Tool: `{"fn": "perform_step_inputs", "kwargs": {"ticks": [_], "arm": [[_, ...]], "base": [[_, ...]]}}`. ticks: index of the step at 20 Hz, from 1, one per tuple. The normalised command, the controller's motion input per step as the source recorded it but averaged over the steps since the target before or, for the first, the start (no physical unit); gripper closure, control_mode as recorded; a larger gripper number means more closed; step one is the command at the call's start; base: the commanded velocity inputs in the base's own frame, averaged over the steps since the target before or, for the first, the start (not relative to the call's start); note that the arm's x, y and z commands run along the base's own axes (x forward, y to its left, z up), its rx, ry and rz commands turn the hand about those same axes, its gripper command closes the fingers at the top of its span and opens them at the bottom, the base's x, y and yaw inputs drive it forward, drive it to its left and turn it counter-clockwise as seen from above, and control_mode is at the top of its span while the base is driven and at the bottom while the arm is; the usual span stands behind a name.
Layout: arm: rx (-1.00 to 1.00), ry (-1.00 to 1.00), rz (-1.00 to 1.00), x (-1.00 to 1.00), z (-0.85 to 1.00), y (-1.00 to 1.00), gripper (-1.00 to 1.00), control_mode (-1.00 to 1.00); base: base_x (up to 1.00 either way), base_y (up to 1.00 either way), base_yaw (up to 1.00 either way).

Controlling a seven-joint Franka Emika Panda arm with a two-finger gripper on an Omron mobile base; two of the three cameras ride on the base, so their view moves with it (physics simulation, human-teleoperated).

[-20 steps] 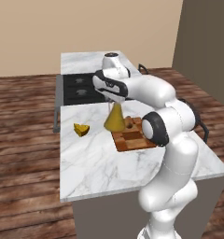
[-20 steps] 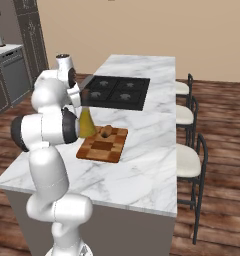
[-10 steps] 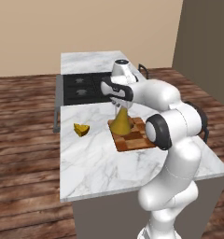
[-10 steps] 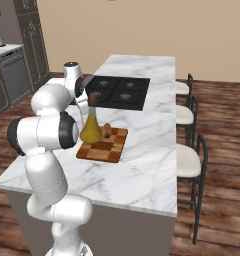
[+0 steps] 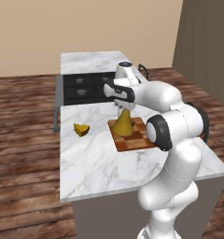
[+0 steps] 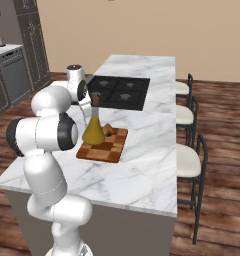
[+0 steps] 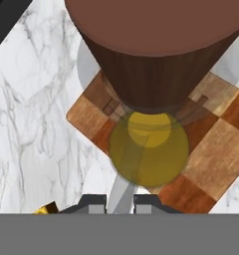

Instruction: Retrieve the reheated potato from the microwave, then place the potato, cheese, and condiment on the cutting board.

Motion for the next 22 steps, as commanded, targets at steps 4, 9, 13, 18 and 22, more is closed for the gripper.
{"fn": "perform_step_inputs", "kwargs": {"ticks": [4, 9, 13, 18, 22], "arm": [[0.00, 0.00, 0.00, -0.05, 0.00, -0.04, 1.00, -1.00], [0.00, 0.00, 0.00, -0.16, 0.00, -0.17, 1.00, -1.00], [-0.02, -0.02, 0.00, -0.21, 0.01, -0.24, 1.00, -1.00], [-0.01, 0.00, 0.00, -0.02, 0.00, -0.18, 1.00, -1.00], [0.00, 0.00, 0.01, 0.00, 0.00, -0.03, 1.00, -1.00]], "base": [[0.00, 0.00, 0.00], [0.00, 0.00, 0.00], [0.00, 0.00, 0.00], [0.00, 0.00, 0.00], [0.00, 0.00, 0.00]]}}
